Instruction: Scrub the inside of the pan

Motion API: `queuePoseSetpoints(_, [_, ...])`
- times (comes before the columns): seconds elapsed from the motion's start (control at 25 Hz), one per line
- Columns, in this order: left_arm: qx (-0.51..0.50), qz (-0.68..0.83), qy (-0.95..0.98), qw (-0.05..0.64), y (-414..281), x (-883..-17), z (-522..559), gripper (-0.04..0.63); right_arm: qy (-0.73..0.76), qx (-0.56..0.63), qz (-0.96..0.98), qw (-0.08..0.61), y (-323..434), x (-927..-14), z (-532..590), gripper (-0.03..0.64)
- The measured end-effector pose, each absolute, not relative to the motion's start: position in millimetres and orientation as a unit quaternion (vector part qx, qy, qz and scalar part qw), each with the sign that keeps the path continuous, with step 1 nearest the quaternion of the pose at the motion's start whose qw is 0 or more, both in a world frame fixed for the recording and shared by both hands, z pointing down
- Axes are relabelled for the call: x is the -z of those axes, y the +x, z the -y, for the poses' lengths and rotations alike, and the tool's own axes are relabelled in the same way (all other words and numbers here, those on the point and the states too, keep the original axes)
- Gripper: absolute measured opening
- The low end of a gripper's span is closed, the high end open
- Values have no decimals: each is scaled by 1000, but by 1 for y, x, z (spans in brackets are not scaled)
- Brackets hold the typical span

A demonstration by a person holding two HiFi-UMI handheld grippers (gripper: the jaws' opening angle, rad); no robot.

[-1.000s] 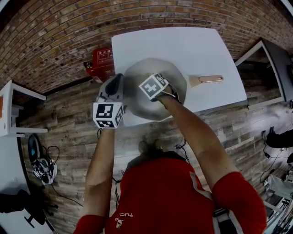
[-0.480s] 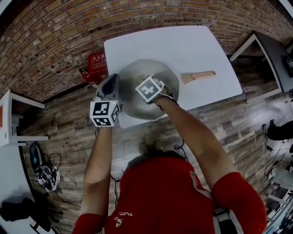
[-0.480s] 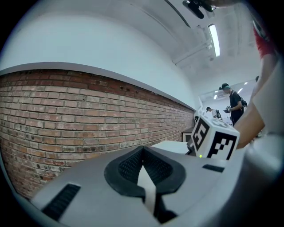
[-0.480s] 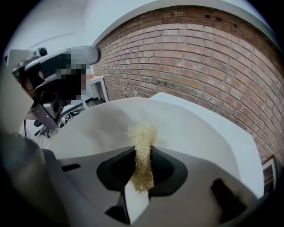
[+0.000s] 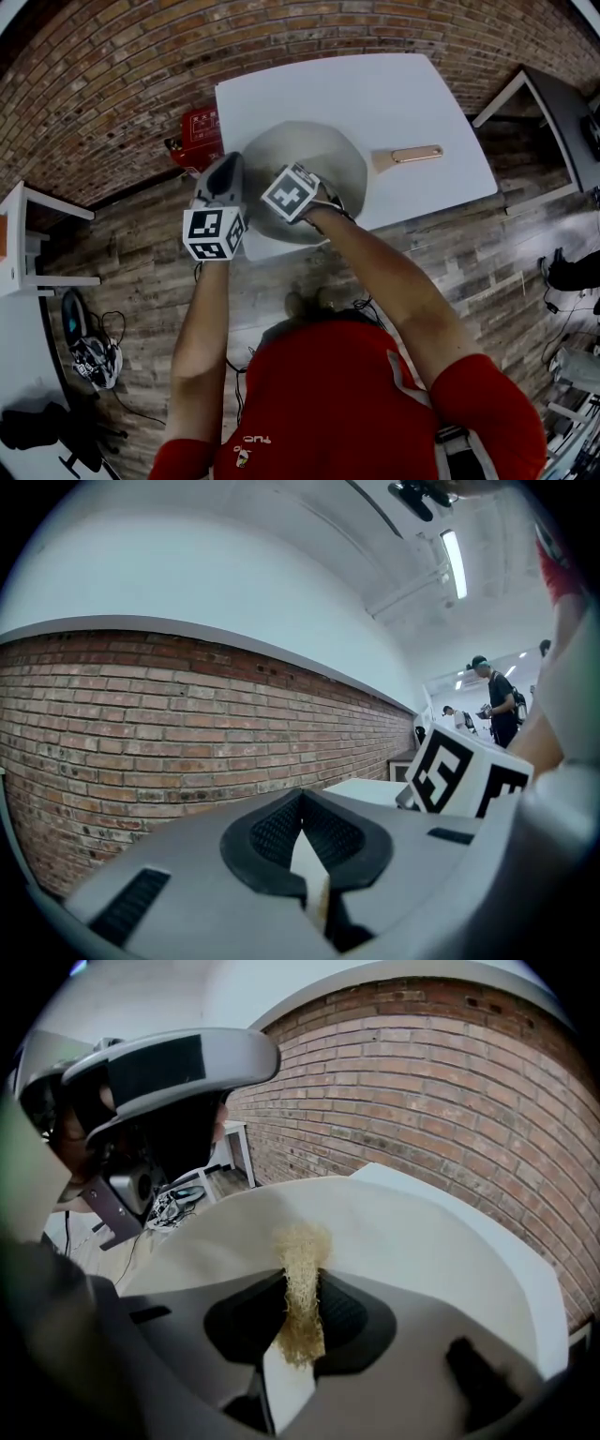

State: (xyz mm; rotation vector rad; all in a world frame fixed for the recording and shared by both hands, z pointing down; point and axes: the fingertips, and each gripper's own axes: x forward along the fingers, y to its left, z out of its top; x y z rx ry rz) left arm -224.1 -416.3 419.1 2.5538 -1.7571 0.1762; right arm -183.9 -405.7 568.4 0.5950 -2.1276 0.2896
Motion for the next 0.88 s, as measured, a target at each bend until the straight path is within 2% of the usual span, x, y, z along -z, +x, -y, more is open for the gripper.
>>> queuePoseSetpoints(0.2, [-56, 568, 821, 19, -226, -419, 418, 12, 222, -110, 850, 464, -181, -584, 399, 87])
queuePoseSetpoints(0.52, [-55, 565, 823, 21, -223, -420, 418, 12, 280, -111, 815, 495, -120, -586, 428, 87])
queuePoseSetpoints(0.72, [-54, 562, 825, 22, -221, -419, 419, 12, 298, -120, 806, 497, -98, -581, 432, 87])
queuePoseSetpoints(0.88, [-53, 563, 825, 22, -222, -418, 416, 12, 270, -112, 823, 487, -113, -573, 415, 87])
